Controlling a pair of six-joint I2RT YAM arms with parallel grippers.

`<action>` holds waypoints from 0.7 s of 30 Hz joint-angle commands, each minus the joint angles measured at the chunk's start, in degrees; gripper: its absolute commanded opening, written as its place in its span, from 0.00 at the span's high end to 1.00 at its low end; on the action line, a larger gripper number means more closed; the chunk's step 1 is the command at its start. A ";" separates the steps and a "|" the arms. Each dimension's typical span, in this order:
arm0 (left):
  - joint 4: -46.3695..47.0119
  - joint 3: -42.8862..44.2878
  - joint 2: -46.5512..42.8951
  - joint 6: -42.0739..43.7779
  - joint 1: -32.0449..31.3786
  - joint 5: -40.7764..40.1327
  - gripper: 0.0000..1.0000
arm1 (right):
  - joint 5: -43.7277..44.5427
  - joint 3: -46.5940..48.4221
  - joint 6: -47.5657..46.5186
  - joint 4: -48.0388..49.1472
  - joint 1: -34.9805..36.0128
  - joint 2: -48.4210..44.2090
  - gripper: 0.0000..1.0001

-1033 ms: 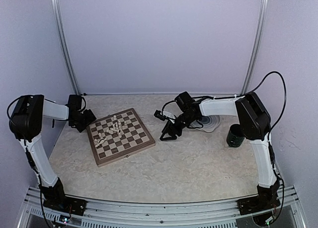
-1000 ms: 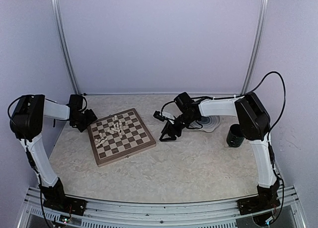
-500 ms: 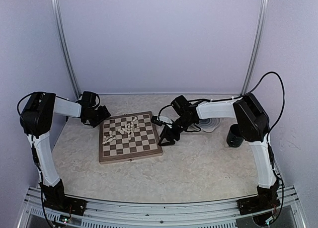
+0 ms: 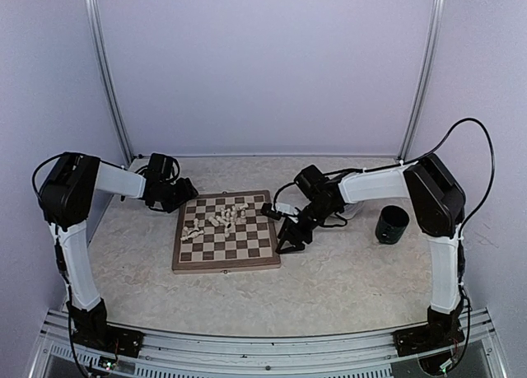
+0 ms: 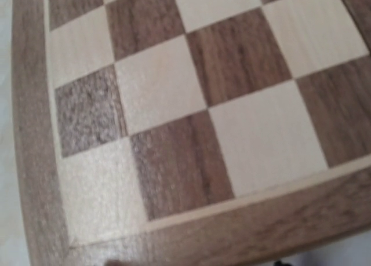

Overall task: Set up the chess pieces on the board
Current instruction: Move the chessboard to the center of the board.

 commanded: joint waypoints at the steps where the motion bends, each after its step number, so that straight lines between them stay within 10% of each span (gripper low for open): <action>1: -2.99 -3.39 -1.55 -0.59 -4.62 4.39 0.29 | 3.46 -3.98 -2.15 -3.29 0.77 -3.72 0.35; 21: -4.84 -10.64 -9.34 -8.33 -23.62 1.33 0.29 | 7.67 -22.54 -8.36 -10.00 -0.11 -16.42 0.30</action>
